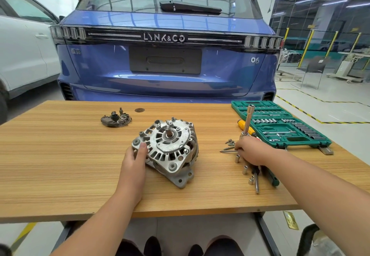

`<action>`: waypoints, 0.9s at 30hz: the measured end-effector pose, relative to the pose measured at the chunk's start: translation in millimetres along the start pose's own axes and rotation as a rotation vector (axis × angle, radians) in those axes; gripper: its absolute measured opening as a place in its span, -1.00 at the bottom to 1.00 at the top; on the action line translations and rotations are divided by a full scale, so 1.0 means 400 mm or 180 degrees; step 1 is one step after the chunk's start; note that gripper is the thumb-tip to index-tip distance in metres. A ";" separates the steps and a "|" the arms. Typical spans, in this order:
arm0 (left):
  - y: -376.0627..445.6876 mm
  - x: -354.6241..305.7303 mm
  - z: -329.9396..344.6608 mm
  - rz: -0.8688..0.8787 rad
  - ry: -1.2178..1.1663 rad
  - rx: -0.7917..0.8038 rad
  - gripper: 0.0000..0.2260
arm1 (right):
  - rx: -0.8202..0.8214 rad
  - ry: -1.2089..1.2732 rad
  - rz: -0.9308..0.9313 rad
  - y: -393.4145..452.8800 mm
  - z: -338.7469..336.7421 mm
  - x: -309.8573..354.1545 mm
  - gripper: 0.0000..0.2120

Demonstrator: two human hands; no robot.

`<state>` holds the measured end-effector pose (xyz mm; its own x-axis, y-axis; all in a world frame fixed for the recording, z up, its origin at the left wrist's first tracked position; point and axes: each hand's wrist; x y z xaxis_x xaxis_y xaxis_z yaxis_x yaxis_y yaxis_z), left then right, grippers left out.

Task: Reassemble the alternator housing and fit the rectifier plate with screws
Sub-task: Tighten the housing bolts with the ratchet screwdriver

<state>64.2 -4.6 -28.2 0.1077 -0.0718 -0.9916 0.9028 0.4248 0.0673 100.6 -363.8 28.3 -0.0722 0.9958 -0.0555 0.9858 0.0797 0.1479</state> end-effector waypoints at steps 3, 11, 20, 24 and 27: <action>0.013 -0.011 0.003 -0.0160 0.0007 0.0047 -0.02 | -0.0320 0.0347 0.0159 -0.003 -0.039 0.011 -0.73; 0.021 -0.022 -0.014 -0.0221 0.0163 0.0034 -0.14 | -0.1444 0.2182 0.0617 -0.016 -0.178 0.127 -0.77; -0.033 -0.024 -0.011 0.0716 0.1089 -0.0067 -0.24 | -0.2437 0.3074 0.0618 0.000 -0.279 0.267 -0.86; -0.034 -0.020 -0.014 0.0632 0.0890 0.0537 -0.15 | -0.2465 0.2862 0.0410 0.025 -0.281 0.311 -0.87; -0.031 -0.020 -0.021 0.0516 0.0747 0.0775 -0.12 | -0.2392 0.2743 0.0349 0.039 -0.273 0.330 -0.88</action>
<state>48.7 -1.8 -22.0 0.1843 0.1996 -0.9624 0.9575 0.1846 0.2217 89.9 -226.2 131.0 -0.3570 0.6751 0.6455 0.6744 -0.2918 0.6782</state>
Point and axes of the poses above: each hand's wrist, its own y-axis towards the middle knuckle, its own z-axis out of the palm, x = y × z, and after that the axes turned 13 degrees about -x, right-handed
